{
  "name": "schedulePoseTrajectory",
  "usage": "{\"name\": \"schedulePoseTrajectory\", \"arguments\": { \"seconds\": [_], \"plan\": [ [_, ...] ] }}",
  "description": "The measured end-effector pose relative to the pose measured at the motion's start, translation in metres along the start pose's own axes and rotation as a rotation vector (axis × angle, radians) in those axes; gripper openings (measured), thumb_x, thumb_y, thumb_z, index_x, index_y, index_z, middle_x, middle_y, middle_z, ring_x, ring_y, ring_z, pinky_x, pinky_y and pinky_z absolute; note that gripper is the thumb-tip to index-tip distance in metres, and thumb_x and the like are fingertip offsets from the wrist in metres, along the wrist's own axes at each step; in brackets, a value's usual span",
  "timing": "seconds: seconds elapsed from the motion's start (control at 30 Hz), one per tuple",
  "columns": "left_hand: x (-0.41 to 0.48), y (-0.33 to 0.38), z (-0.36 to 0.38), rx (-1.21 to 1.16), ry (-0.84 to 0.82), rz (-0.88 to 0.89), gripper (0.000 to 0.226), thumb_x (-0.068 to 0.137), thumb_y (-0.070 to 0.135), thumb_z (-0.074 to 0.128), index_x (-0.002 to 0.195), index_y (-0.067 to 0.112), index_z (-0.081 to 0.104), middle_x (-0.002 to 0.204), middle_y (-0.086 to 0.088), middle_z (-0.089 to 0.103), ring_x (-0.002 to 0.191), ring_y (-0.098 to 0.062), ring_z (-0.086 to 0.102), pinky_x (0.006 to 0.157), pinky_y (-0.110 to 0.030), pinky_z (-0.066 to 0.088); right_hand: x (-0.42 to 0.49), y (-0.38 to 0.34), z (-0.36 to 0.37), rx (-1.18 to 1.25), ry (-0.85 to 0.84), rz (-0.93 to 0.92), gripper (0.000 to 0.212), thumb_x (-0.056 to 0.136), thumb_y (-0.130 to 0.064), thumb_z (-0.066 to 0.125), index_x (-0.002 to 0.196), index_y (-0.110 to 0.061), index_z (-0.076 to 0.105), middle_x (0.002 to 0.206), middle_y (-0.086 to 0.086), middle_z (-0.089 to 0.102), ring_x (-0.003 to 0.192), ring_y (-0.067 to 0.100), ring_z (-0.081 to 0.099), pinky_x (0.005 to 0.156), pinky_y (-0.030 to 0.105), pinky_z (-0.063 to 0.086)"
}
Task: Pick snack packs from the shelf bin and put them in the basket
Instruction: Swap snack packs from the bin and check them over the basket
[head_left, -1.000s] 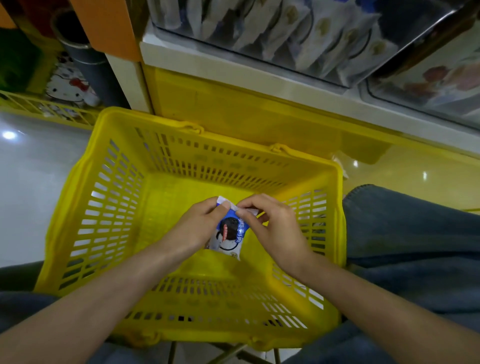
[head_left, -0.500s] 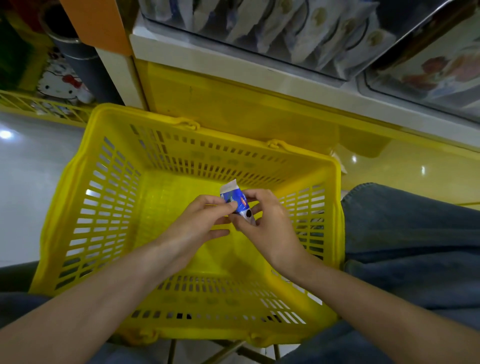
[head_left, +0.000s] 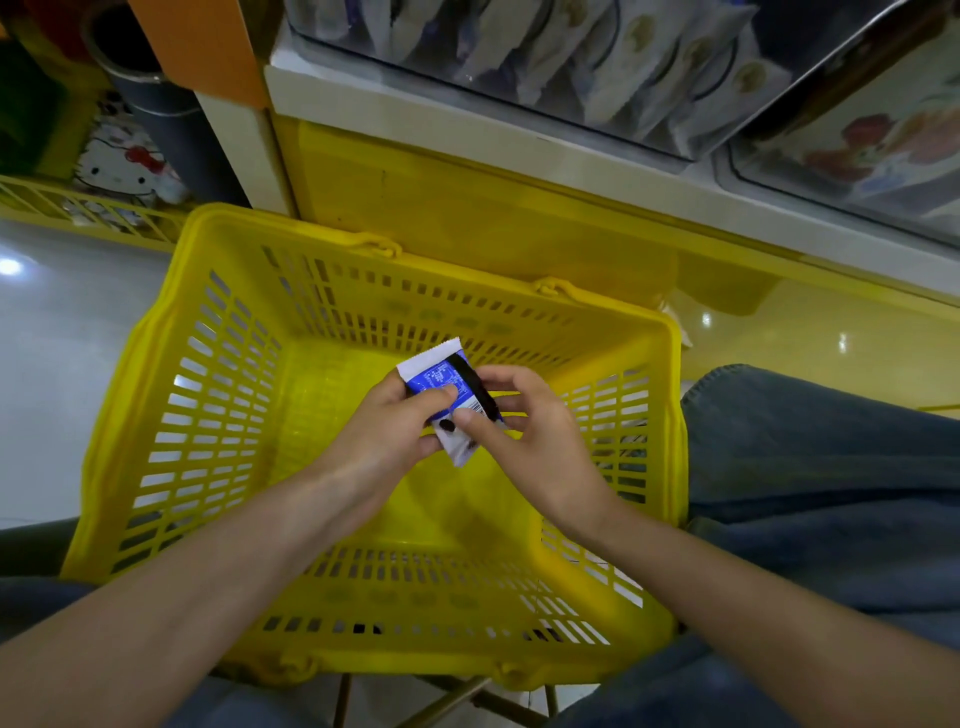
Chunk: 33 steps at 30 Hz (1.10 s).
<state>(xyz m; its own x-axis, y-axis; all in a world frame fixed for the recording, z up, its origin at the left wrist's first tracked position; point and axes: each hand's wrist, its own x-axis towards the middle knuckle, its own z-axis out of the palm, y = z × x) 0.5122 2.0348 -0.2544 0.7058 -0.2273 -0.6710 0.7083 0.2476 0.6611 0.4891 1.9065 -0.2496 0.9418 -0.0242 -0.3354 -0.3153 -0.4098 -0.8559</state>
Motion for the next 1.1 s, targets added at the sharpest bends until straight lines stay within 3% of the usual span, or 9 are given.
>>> {"name": "schedulePoseTrajectory", "arguments": {
  "seconds": [0.2, 0.3, 0.4, 0.5, 0.73, 0.83, 0.97, 1.03, 1.1],
  "plan": [
    [0.006, -0.002, -0.001, 0.097, 0.086, 0.063, 0.019, 0.091, -0.001, 0.046, 0.099, 0.013, 0.057, 0.093, -0.01, 0.063, 0.077, -0.016, 0.063, 0.082, -0.041, 0.05, 0.005, -0.004, -0.004, 0.157, 0.042, 0.065, 0.015, 0.087, -0.009, 0.061, 0.098, -0.017, 0.055, 0.089, -0.007, 0.061, 0.076, 0.003, 0.062, 0.065, 0.018, 0.051],
    [0.008, -0.002, -0.002, 0.119, 0.079, 0.064, 0.018, 0.09, 0.003, 0.045, 0.085, 0.017, 0.054, 0.078, -0.003, 0.062, 0.058, -0.005, 0.062, 0.06, -0.024, 0.052, 0.007, -0.01, -0.008, 0.364, -0.087, 0.245, 0.022, 0.095, -0.014, 0.05, 0.115, -0.006, 0.053, 0.089, 0.003, 0.062, 0.068, 0.001, 0.063, 0.056, 0.016, 0.05],
    [0.008, -0.006, -0.003, 0.273, 0.112, 0.156, 0.011, 0.093, 0.007, 0.046, 0.095, 0.017, 0.049, 0.082, 0.004, 0.056, 0.063, -0.003, 0.057, 0.053, -0.015, 0.047, 0.006, -0.012, -0.011, 0.389, -0.212, 0.281, 0.018, 0.096, -0.016, 0.046, 0.101, -0.004, 0.059, 0.083, 0.003, 0.064, 0.064, 0.002, 0.062, 0.058, 0.017, 0.052],
    [0.006, -0.011, -0.006, 0.517, 0.149, 0.353, 0.03, 0.091, 0.011, 0.053, 0.117, 0.016, 0.038, 0.089, 0.011, 0.047, 0.07, -0.001, 0.051, 0.055, -0.011, 0.044, 0.006, -0.012, -0.009, 0.392, -0.113, 0.29, 0.011, 0.094, -0.013, 0.05, 0.087, -0.007, 0.056, 0.082, 0.006, 0.062, 0.06, 0.003, 0.061, 0.055, 0.018, 0.053],
    [0.0, -0.015, -0.006, 0.609, 0.008, 0.394, 0.022, 0.086, 0.023, 0.062, 0.104, 0.022, 0.048, 0.097, 0.016, 0.054, 0.084, 0.0, 0.058, 0.061, -0.009, 0.046, 0.006, -0.007, -0.007, 0.343, -0.044, 0.26, 0.008, 0.09, -0.017, 0.057, 0.096, -0.012, 0.053, 0.092, 0.004, 0.062, 0.072, 0.003, 0.065, 0.068, 0.023, 0.056],
    [-0.001, -0.013, -0.005, 0.521, -0.056, 0.363, 0.013, 0.09, 0.019, 0.056, 0.099, 0.025, 0.05, 0.101, 0.011, 0.059, 0.089, -0.01, 0.063, 0.069, -0.015, 0.051, 0.006, -0.008, -0.007, 0.328, -0.089, 0.29, 0.019, 0.09, -0.019, 0.057, 0.108, -0.015, 0.053, 0.104, 0.007, 0.063, 0.084, 0.013, 0.065, 0.08, 0.034, 0.055],
    [0.001, -0.01, -0.007, 0.491, -0.078, 0.317, 0.013, 0.094, 0.01, 0.048, 0.102, 0.02, 0.051, 0.108, -0.008, 0.064, 0.093, -0.02, 0.064, 0.086, -0.038, 0.052, 0.007, -0.009, -0.008, 0.385, -0.076, 0.261, 0.017, 0.09, -0.011, 0.056, 0.107, -0.012, 0.052, 0.096, 0.004, 0.062, 0.073, 0.008, 0.064, 0.069, 0.023, 0.055],
    [0.003, -0.009, -0.009, 0.579, -0.06, 0.358, 0.017, 0.095, 0.006, 0.044, 0.109, 0.015, 0.05, 0.098, -0.007, 0.067, 0.089, -0.023, 0.065, 0.084, -0.043, 0.052, 0.007, -0.008, -0.006, 0.401, -0.064, 0.239, 0.015, 0.09, -0.007, 0.056, 0.103, -0.012, 0.052, 0.09, 0.002, 0.061, 0.065, 0.003, 0.064, 0.064, 0.019, 0.055],
    [0.005, -0.011, -0.012, 0.74, -0.044, 0.458, 0.023, 0.095, 0.005, 0.042, 0.115, 0.011, 0.049, 0.081, 0.001, 0.066, 0.073, -0.011, 0.064, 0.069, -0.032, 0.053, 0.006, -0.008, -0.004, 0.391, -0.062, 0.207, 0.015, 0.089, -0.004, 0.056, 0.1, -0.013, 0.052, 0.09, 0.002, 0.061, 0.064, 0.002, 0.065, 0.061, 0.017, 0.055]
  ]
}}
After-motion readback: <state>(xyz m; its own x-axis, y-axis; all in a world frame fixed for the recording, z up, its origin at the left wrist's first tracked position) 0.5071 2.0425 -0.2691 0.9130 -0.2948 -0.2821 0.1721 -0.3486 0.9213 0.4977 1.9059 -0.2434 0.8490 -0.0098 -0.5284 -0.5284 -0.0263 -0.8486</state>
